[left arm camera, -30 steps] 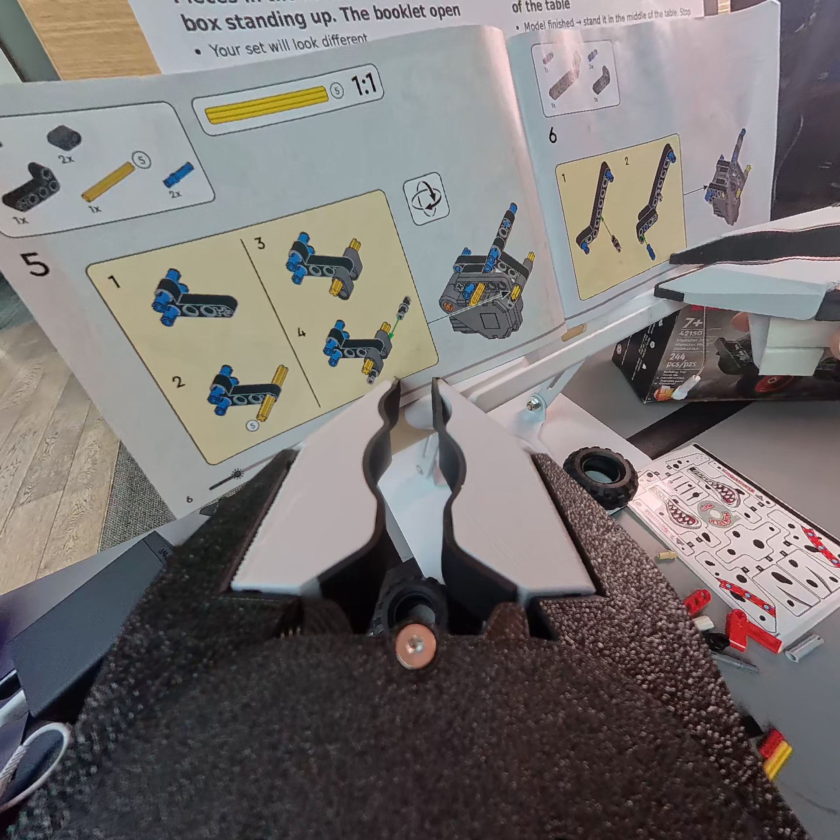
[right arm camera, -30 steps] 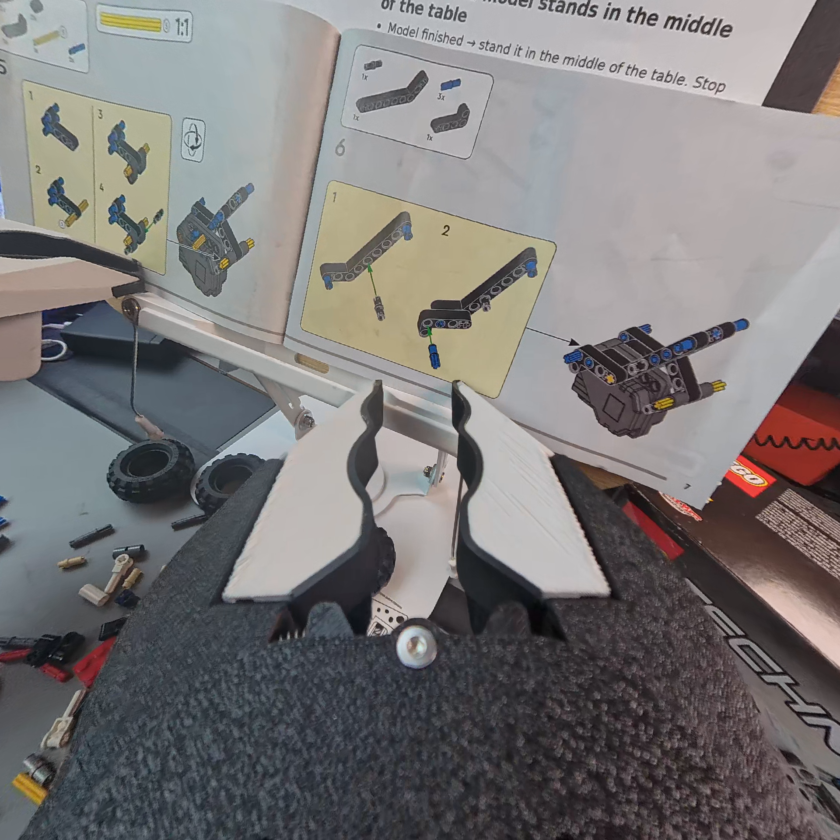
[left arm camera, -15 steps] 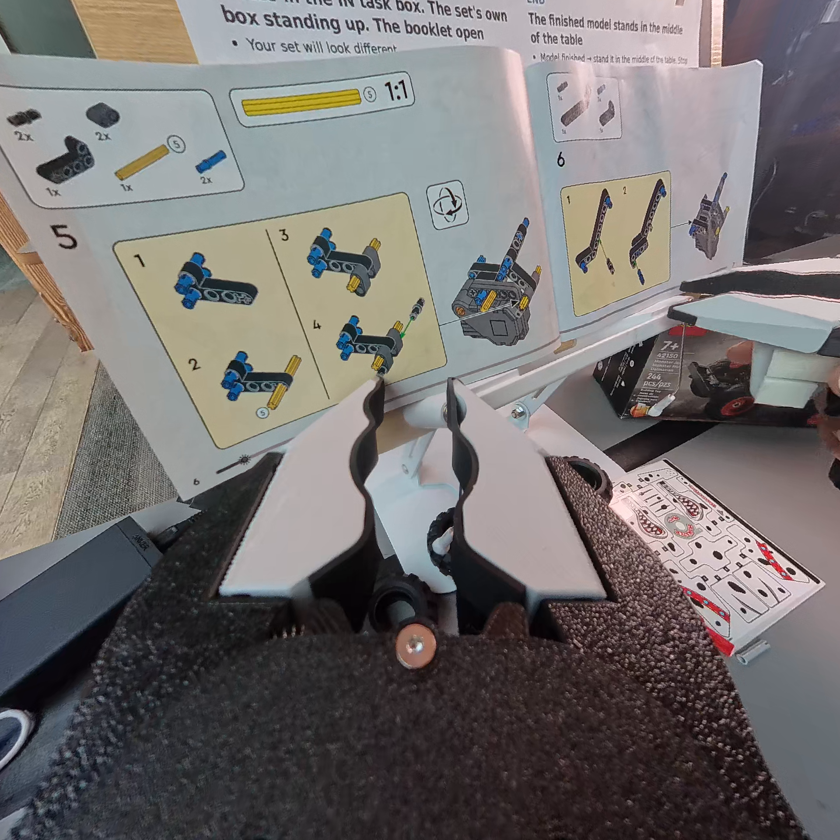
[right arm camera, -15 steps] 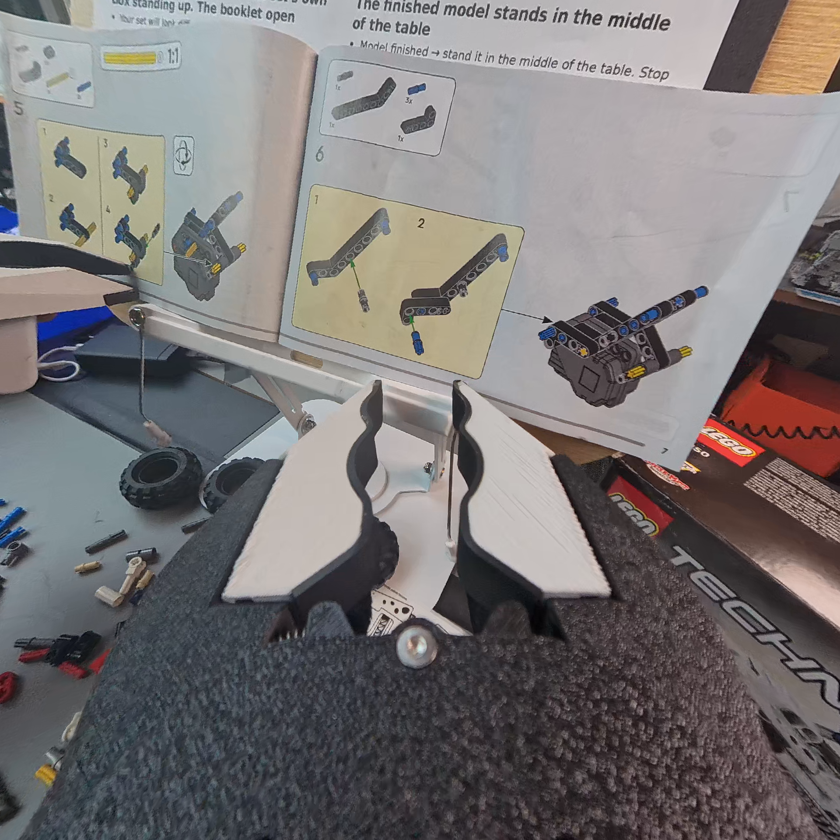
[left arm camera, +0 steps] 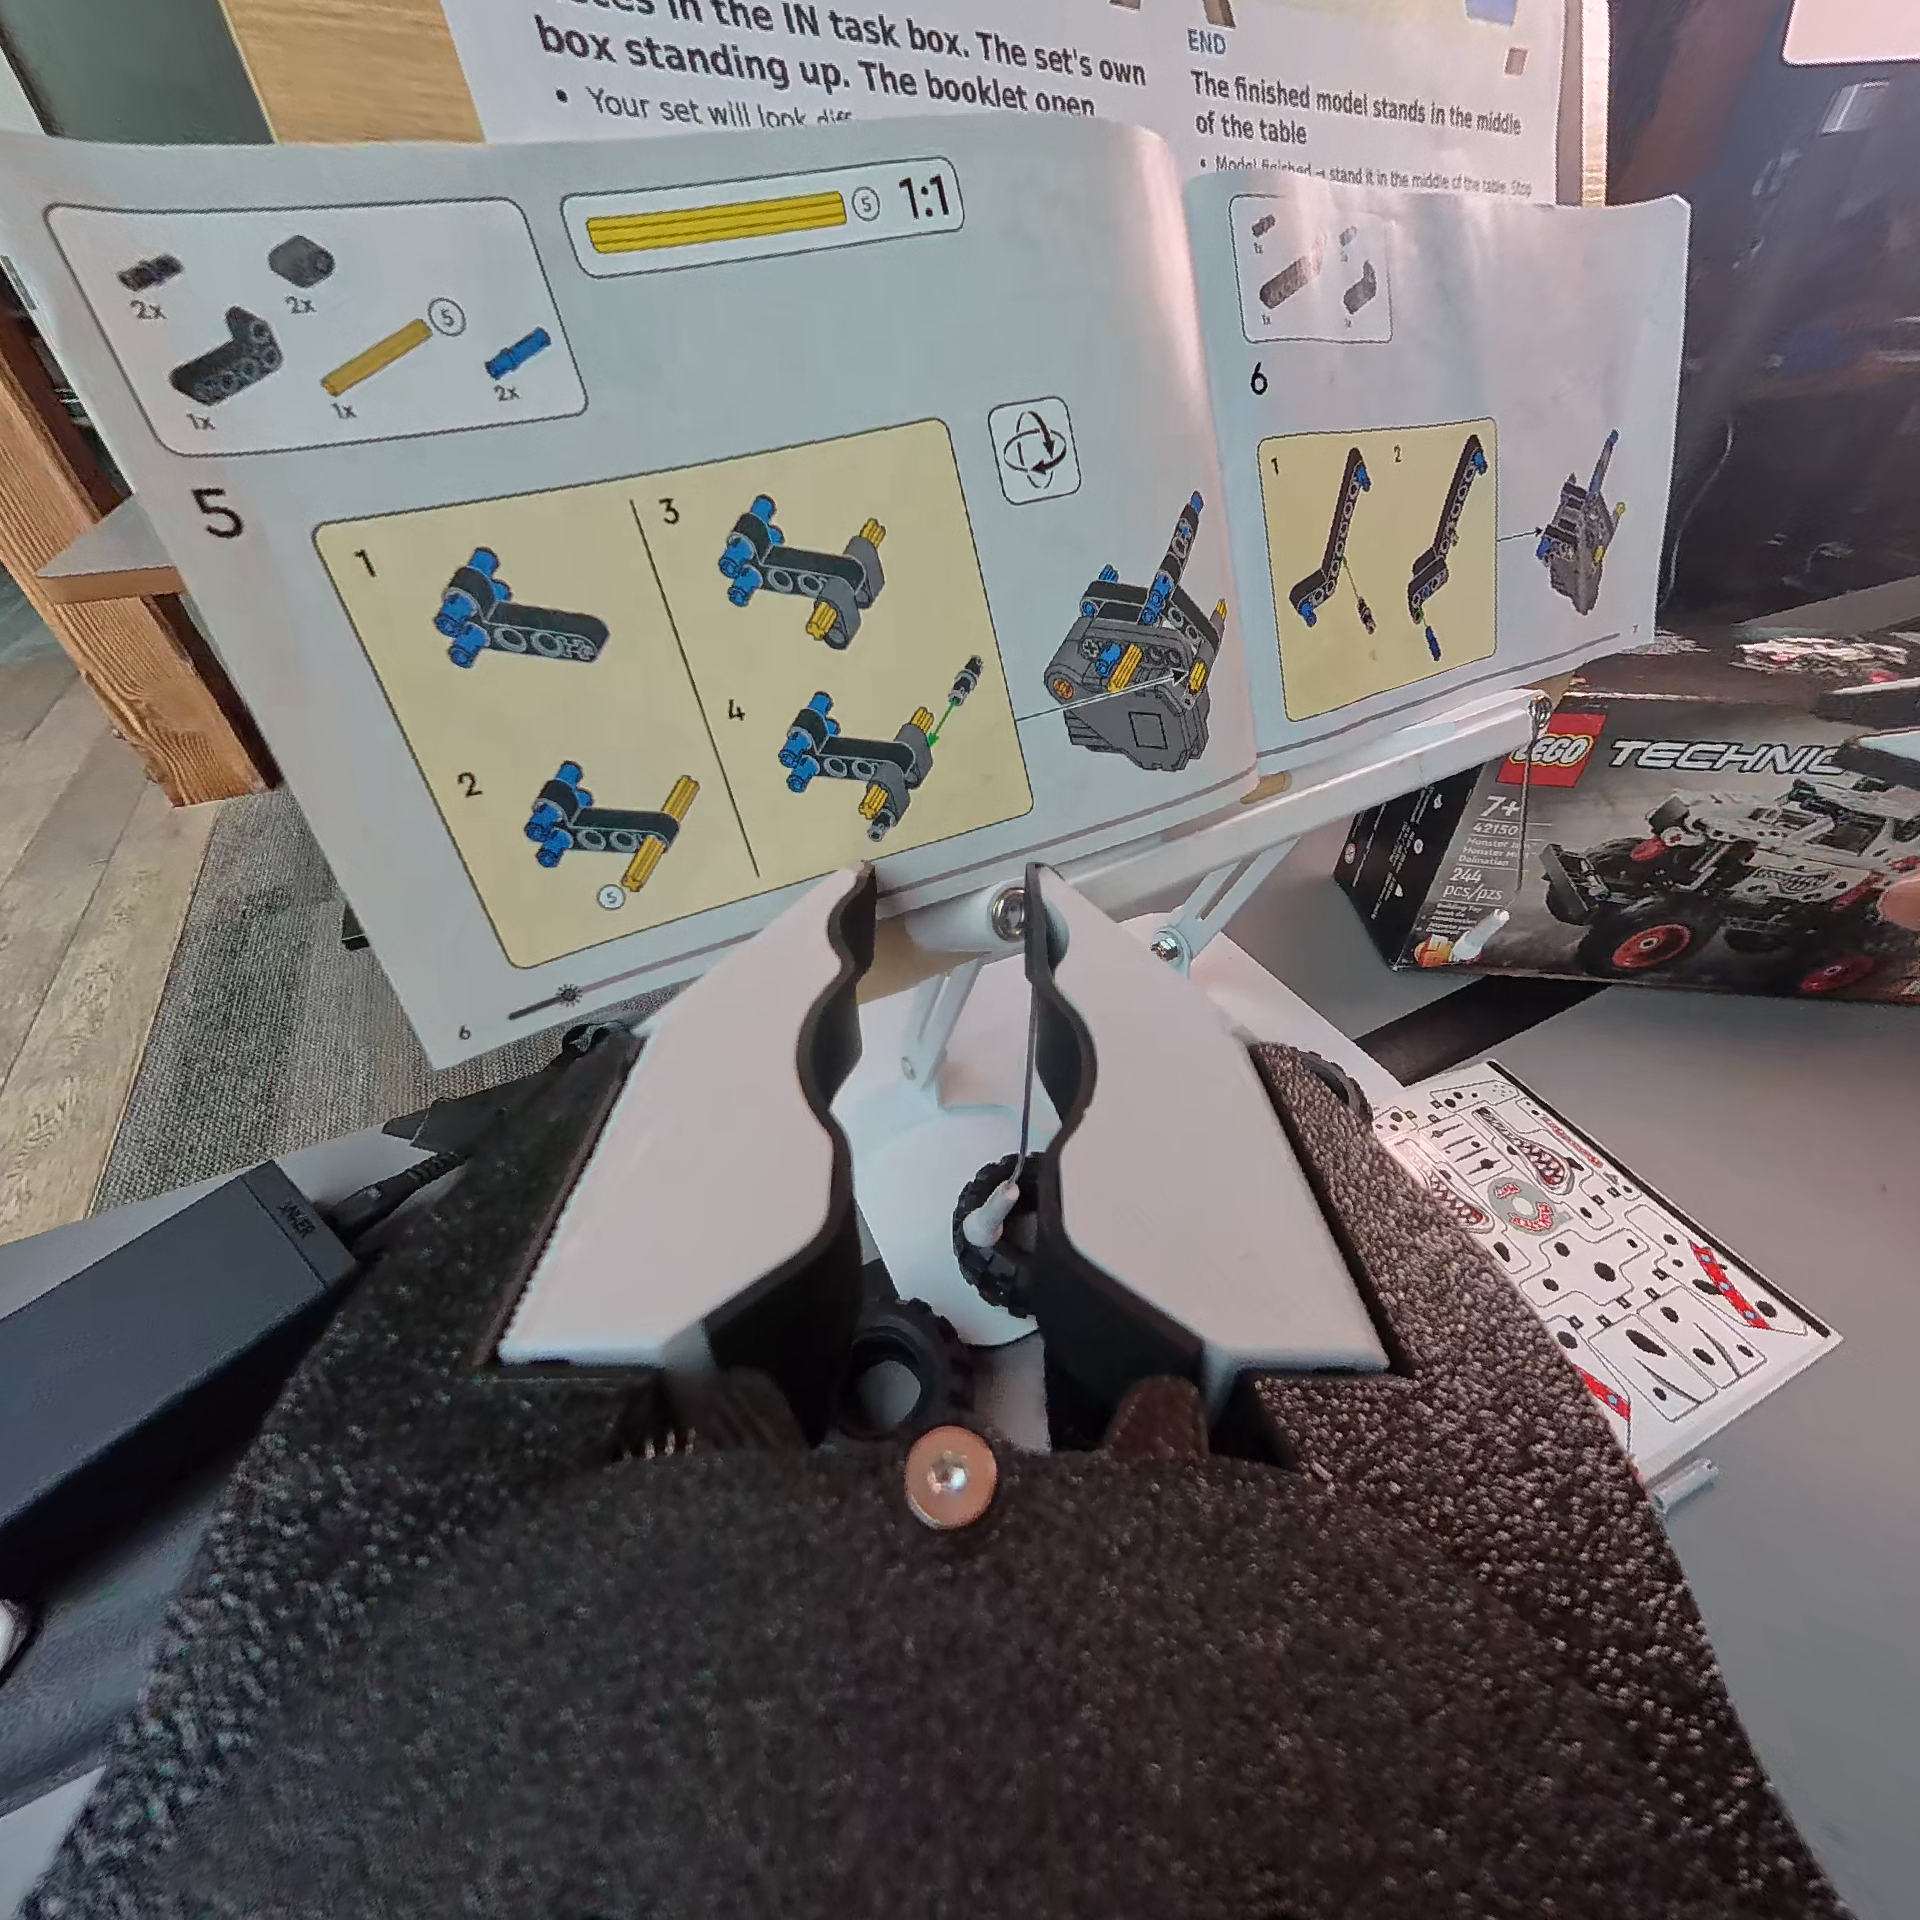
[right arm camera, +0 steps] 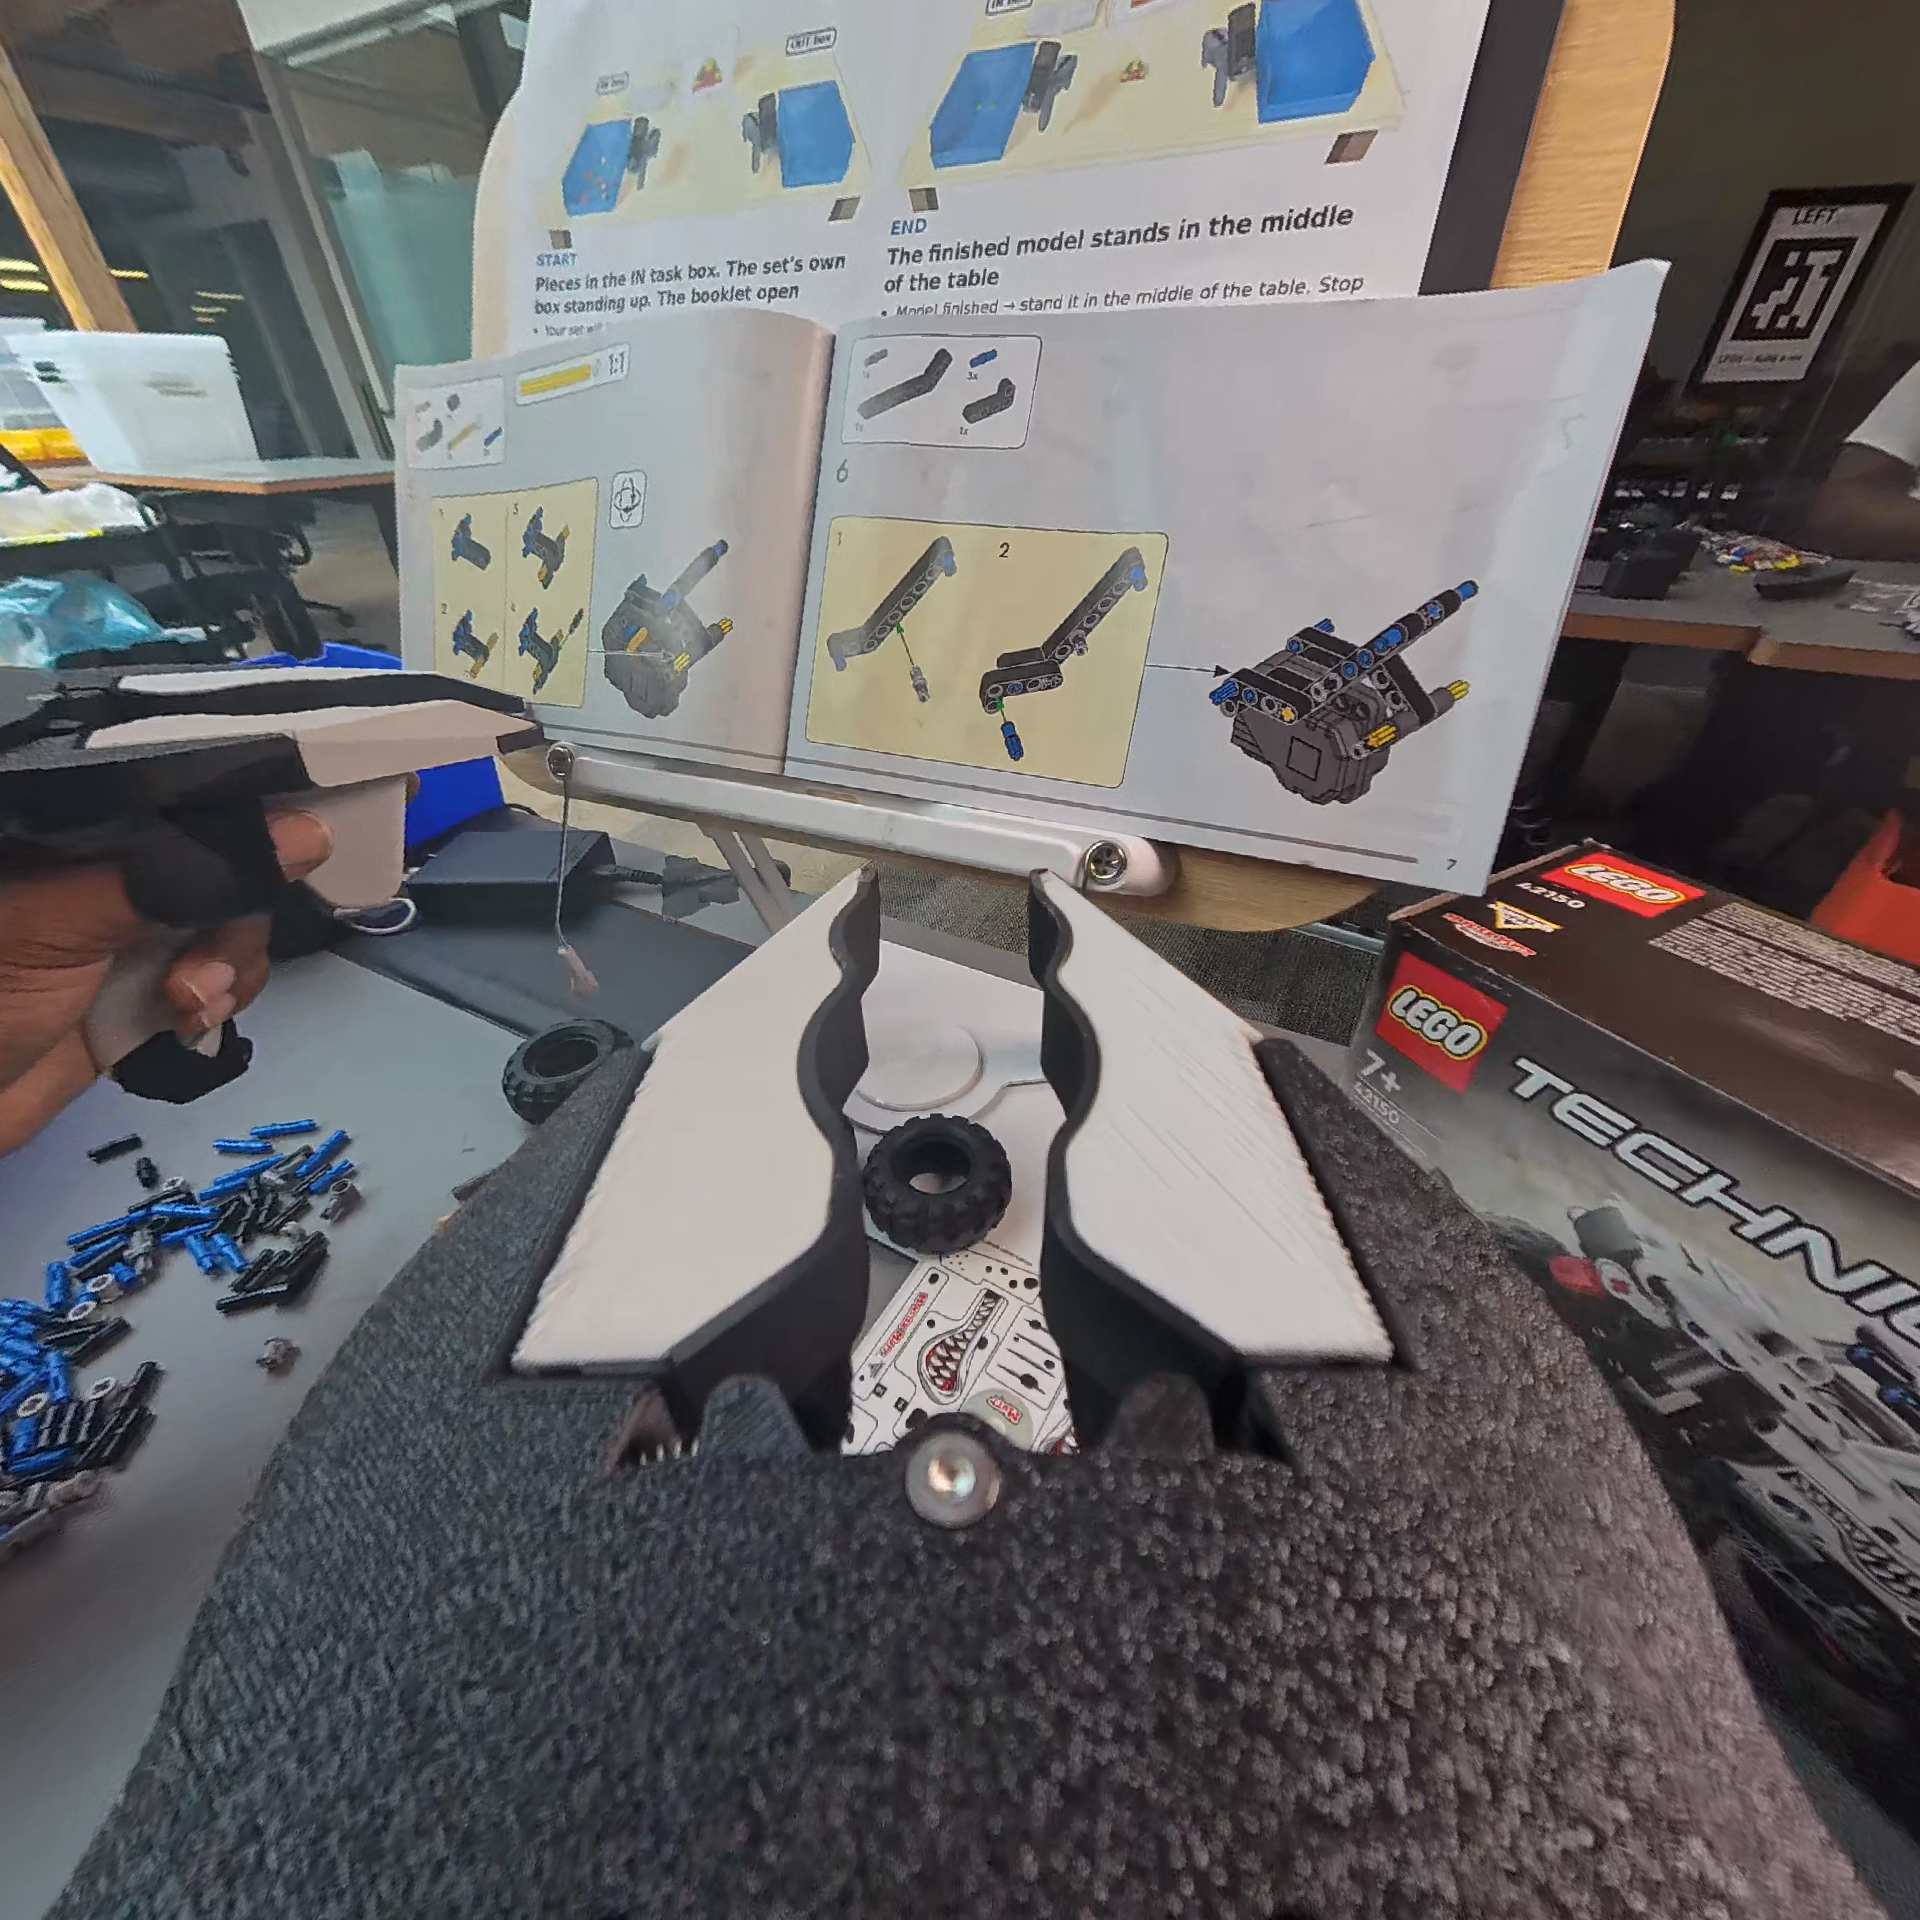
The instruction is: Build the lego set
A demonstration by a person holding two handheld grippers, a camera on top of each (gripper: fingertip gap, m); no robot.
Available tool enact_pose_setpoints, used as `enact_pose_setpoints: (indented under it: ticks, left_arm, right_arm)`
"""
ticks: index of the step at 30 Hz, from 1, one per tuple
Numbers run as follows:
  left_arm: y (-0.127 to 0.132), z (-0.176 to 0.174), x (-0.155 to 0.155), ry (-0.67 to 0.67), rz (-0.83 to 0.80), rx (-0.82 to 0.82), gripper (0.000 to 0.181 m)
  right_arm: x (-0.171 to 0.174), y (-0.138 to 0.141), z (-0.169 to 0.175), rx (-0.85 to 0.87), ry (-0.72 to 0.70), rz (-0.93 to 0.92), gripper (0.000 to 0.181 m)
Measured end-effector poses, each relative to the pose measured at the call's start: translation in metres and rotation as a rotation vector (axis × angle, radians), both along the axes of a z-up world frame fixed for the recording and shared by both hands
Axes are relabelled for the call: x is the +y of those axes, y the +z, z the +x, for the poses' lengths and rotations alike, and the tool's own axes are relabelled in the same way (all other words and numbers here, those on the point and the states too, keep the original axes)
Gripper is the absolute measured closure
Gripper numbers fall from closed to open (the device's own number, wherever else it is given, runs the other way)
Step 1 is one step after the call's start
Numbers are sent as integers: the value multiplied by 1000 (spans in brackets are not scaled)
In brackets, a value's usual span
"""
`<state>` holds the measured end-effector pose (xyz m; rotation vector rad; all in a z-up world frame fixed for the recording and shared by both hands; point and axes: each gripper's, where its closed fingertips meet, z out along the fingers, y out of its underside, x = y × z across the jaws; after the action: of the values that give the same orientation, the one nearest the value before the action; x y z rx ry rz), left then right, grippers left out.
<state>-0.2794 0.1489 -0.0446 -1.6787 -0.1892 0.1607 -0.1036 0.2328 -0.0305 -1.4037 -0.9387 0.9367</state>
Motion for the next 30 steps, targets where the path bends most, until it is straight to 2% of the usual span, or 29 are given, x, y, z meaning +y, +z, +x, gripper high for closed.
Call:
enact_pose_setpoints:
  ticks: [19,30]
  left_arm:
    - [10,25,-31,-16,94,-26,151]
    - [-9,14,-25,9,52,-26,151]
  right_arm:
    - [6,-12,13,37,-7,-50,157]
    - [3,-21,11,20,10,-61,159]
